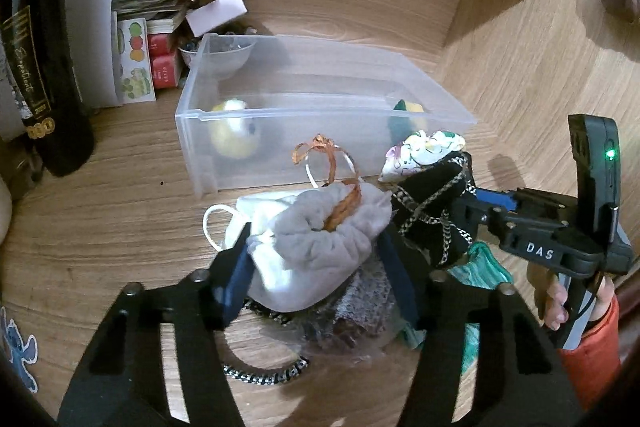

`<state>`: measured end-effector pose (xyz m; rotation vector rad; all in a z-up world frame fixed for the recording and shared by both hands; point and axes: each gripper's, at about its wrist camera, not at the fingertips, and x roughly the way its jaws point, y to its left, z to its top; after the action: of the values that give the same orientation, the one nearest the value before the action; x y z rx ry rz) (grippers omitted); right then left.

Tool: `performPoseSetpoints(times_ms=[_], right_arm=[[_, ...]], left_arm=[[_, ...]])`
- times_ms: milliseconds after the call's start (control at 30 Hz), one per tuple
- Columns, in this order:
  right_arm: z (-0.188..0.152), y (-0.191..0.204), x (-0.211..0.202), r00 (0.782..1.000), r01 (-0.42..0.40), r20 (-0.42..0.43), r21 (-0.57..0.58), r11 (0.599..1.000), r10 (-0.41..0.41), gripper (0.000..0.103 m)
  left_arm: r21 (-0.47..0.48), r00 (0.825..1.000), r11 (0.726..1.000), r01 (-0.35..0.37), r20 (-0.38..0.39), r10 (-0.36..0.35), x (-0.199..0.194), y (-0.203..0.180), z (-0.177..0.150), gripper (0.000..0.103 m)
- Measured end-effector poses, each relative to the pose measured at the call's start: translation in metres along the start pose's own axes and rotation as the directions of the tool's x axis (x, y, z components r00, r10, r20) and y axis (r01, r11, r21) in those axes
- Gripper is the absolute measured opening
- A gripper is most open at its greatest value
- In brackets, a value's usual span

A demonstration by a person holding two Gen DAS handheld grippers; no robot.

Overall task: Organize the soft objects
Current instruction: 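Grasp the white drawstring pouch with the left tool while the right tool grasps the black cap, then lower the pouch into the bin with the left tool while the right tool releases the cap there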

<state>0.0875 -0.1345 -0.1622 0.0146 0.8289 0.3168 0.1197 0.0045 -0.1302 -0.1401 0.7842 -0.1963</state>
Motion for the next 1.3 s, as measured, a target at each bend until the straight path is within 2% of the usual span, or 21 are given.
performPoseSetpoints(times_ms=[67, 167, 333, 767, 1000, 1300], right_arm=[[0.000, -0.002, -0.004, 1.000, 0.001, 0.018, -0.001, 1.000, -0.001, 0.016], [0.000, -0.003, -0.013, 0.999, 0.003, 0.047, 0.002, 1.000, -0.003, 0.013], [0.002, 0.000, -0.040, 0.993, 0.017, 0.119, -0.014, 1.000, -0.015, 0.012], [0.025, 0.010, -0.095, 0.953, 0.019, 0.303, -0.016, 1.000, -0.013, 0.011], [0.036, 0.015, -0.111, 0.926, 0.018, 0.378, -0.029, 0.999, -0.006, 0.011], [0.061, 0.008, -0.123, 0.888, -0.021, 0.460, -0.016, 1.000, 0.026, 0.011]], left_arm=[[0.005, 1.000, 1.000, 0.001, 0.001, -0.001, 0.000, 0.001, 0.000, 0.045], [0.001, 1.000, 1.000, 0.001, 0.002, -0.001, 0.001, 0.002, 0.001, 0.034], [0.008, 0.999, 1.000, -0.010, 0.041, 0.009, -0.014, 0.001, 0.002, 0.027], [0.031, 0.984, 0.999, -0.012, 0.178, 0.006, -0.059, -0.009, 0.027, 0.025], [0.029, 0.977, 1.000, -0.002, 0.213, -0.004, -0.065, -0.010, 0.044, 0.025], [0.016, 0.960, 1.000, -0.009, 0.279, 0.004, -0.073, -0.007, 0.077, 0.025]])
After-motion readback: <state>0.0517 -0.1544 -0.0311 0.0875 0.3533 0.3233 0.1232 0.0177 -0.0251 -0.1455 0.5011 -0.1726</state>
